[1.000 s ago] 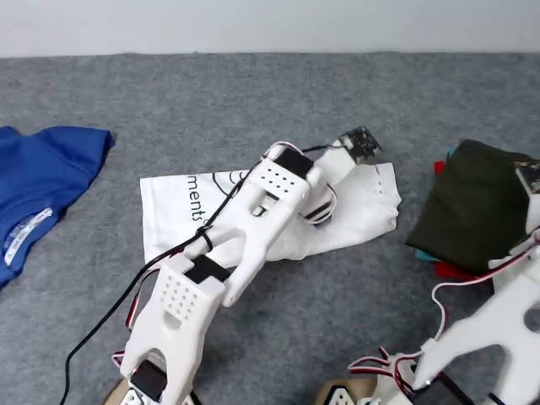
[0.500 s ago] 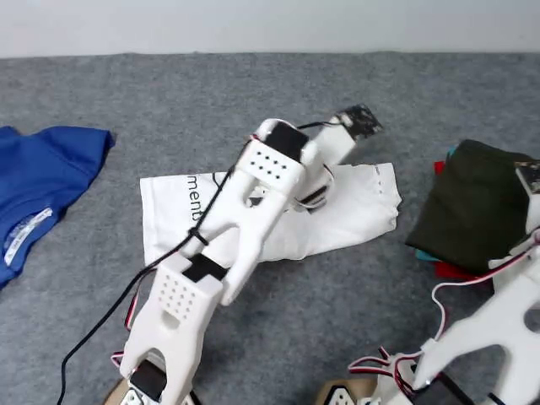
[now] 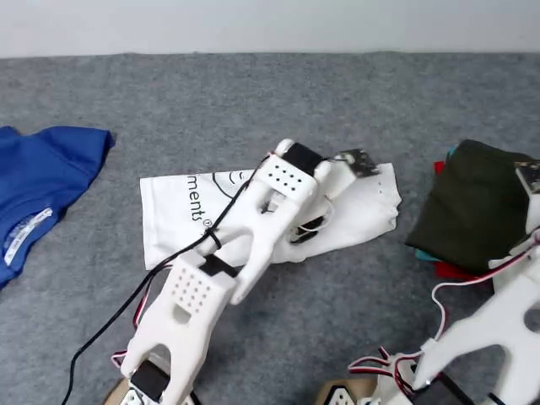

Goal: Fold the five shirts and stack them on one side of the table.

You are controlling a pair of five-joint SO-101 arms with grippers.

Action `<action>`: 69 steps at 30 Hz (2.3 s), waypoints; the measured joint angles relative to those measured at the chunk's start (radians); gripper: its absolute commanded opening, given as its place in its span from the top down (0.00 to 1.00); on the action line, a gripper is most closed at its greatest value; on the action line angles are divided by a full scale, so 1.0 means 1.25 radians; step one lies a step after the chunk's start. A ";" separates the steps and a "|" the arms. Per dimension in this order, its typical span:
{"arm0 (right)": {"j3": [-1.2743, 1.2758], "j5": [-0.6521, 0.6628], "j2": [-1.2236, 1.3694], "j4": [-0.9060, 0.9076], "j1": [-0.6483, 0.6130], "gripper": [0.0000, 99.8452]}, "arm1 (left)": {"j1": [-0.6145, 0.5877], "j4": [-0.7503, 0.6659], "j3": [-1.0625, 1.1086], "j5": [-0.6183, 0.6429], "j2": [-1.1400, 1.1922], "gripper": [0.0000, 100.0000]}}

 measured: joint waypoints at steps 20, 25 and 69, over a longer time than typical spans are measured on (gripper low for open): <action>0.000 0.000 0.000 0.000 0.000 0.96 | -0.147 0.018 -0.136 0.119 -0.171 0.83; 0.000 0.000 0.000 0.000 0.000 0.96 | -0.274 0.021 0.032 0.147 -0.331 0.83; 0.000 0.103 0.000 0.000 0.118 0.96 | -0.640 -0.350 0.631 0.074 -0.334 0.98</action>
